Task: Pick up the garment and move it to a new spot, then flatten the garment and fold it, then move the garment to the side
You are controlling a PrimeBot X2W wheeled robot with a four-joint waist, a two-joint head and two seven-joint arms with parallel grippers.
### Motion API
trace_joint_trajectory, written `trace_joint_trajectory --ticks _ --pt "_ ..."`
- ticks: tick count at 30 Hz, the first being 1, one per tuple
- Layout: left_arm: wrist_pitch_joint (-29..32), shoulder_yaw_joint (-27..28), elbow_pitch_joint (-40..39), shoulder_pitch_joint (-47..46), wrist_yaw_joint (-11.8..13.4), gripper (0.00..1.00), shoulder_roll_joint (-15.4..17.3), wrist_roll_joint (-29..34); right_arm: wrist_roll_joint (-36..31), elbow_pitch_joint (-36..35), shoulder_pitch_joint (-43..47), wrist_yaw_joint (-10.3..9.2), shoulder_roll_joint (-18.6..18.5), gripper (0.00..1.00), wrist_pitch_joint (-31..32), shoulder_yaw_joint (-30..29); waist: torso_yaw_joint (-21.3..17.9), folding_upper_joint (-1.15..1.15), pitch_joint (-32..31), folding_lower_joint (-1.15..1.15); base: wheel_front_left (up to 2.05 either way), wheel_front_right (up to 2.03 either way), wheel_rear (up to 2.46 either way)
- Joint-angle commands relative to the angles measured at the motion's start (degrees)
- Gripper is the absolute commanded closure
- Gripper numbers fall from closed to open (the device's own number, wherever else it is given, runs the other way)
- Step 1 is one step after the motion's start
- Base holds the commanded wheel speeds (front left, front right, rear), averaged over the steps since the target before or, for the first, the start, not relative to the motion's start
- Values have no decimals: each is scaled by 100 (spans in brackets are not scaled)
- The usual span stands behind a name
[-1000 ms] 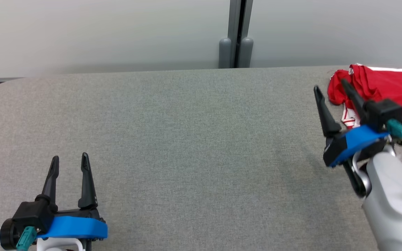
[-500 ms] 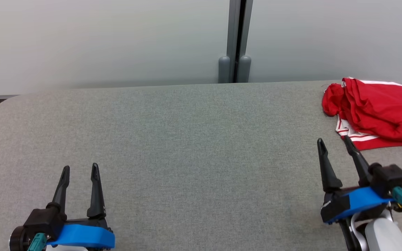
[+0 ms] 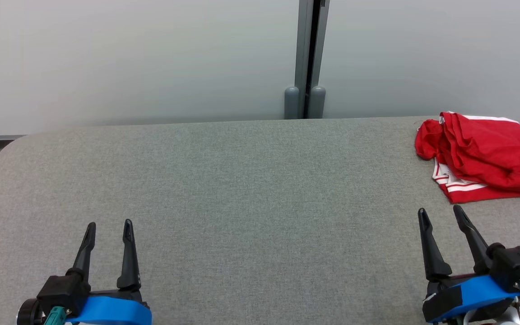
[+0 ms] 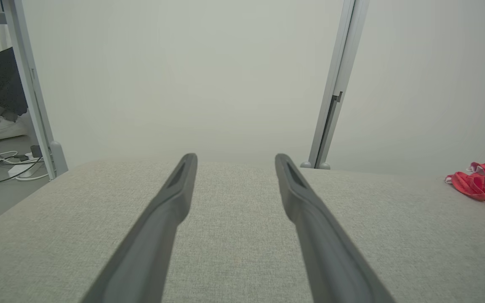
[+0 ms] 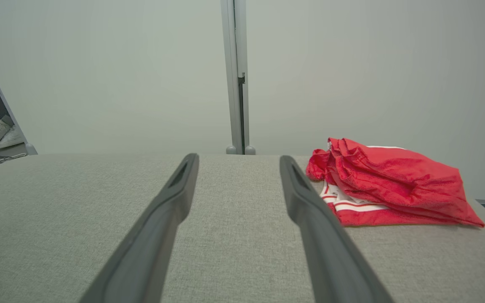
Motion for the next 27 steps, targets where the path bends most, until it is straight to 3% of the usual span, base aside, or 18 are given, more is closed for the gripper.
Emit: trace_joint_trajectory --ticks 1,17,18,23,27 --pt "-25 23 21 30 -14 0 27 10 2 -51 109 0 18 0 18 -13 3 0 0 1 0 0 0" --pt "-25 29 56 15 -10 0 79 -60 106 3 59 0 18 0 -16 28 -19 0 6 1 0 0 0" --pt "0 4 52 0 0 100 43 -81 95 -3 52 0 9 100 9 29 -18 0 6 1 0 0 0" --pt "41 -24 259 93 1 100 -15 -123 137 213 110 0 22 100 26 36 -19 0 6 1 0 0 0" --pt "173 29 304 46 1 100 -19 -532 566 288 71 0 23 100 97 14 -19 0 6 1 0 0 0"
